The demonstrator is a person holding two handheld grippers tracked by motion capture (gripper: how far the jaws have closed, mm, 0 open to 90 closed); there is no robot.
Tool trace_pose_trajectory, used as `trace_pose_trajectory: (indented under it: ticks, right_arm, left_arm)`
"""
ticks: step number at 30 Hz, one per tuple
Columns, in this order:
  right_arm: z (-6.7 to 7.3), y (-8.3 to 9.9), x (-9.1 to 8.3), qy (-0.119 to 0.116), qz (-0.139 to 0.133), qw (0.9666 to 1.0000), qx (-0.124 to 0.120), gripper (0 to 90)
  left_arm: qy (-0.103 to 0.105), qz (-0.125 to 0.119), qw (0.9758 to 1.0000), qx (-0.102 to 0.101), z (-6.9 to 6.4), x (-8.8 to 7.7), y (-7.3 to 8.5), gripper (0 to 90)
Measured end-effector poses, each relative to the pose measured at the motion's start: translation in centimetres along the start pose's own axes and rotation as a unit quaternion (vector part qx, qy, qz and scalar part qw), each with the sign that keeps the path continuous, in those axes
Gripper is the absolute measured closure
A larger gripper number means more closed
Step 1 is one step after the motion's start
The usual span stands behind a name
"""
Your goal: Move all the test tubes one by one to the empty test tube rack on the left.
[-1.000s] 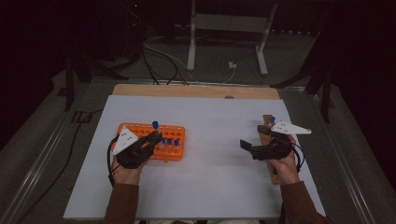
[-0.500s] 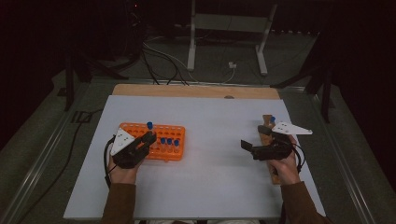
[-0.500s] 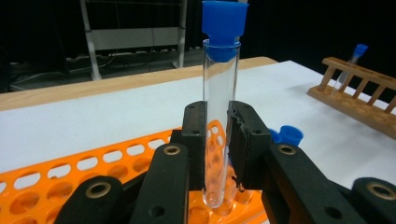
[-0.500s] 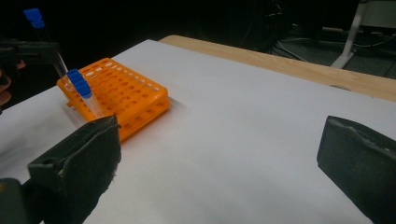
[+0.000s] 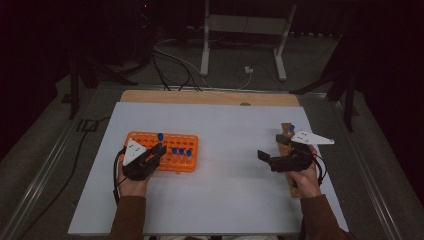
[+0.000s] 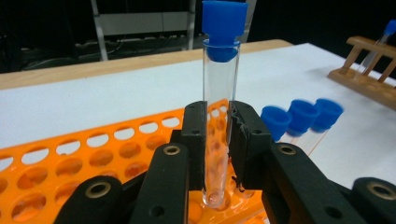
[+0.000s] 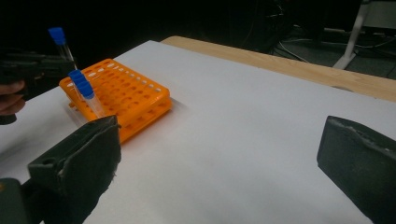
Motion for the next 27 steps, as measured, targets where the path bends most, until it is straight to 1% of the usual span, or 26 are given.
trace_pose_trajectory:
  ticks: [3, 8, 11, 13, 14, 16, 17, 20, 22, 27]
  right_arm:
    - [0.0, 0.0, 0.0, 0.000, 0.000, 1.0000, 0.000, 0.0]
    - [0.0, 0.1, 0.1, -0.001, 0.001, 1.0000, -0.001, 0.0]
    - [0.1, 0.1, 0.1, -0.001, 0.002, 1.0000, 0.000, 0.0]
    - [0.1, 0.1, 0.2, -0.002, 0.002, 1.0000, 0.000, 0.0]
    - [0.1, 0.2, 0.2, -0.002, 0.002, 1.0000, 0.000, 0.0]
    - [0.1, 0.2, 0.2, -0.003, 0.003, 1.0000, -0.001, 0.0]
    - [0.1, 0.2, 0.2, -0.003, 0.003, 1.0000, 0.000, 0.0]
    - [0.1, 0.1, 0.1, -0.003, 0.001, 1.0000, 0.000, 0.0]
    - [0.0, 0.1, 0.1, -0.003, 0.001, 1.0000, 0.000, 0.0]
    - [0.0, 0.1, 0.1, -0.004, 0.000, 1.0000, 0.000, 0.0]
  left_arm:
    - [0.001, 0.003, 1.0000, -0.002, 0.0, 0.2, 0.3, 77.8]
    - [0.004, 0.001, 1.0000, -0.002, -0.1, 0.1, 0.3, 77.7]
    - [0.006, 0.000, 1.0000, 0.001, -0.3, 0.1, 0.4, 77.7]
    - [0.009, 0.004, 0.9999, 0.003, -0.4, 0.2, 0.5, 77.7]
    - [0.009, 0.008, 0.9999, 0.007, -0.5, 0.4, 0.6, 77.7]
    - [0.007, 0.024, 0.9995, 0.018, -0.7, 0.7, 1.0, 77.7]
    - [0.007, 0.028, 0.9994, 0.019, -0.8, 0.8, 1.2, 77.7]
    - [-0.001, 0.057, 0.9977, 0.037, -0.9, 1.0, 1.8, 77.7]
    - [-0.001, 0.074, 0.9963, 0.044, -1.0, 1.1, 2.3, 77.8]
    - [-0.003, 0.089, 0.9948, 0.050, -1.0, 1.2, 2.6, 78.0]
Point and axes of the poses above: each handheld gripper's, and its own axes: x roughly forward along the jaws, y roughly out of its underside, z roughly to its left, the point moved 6 cm from there along x, roughly forward along the jaws, and after that the axes turned 5 degrees about -y, right-handed, at the moved point
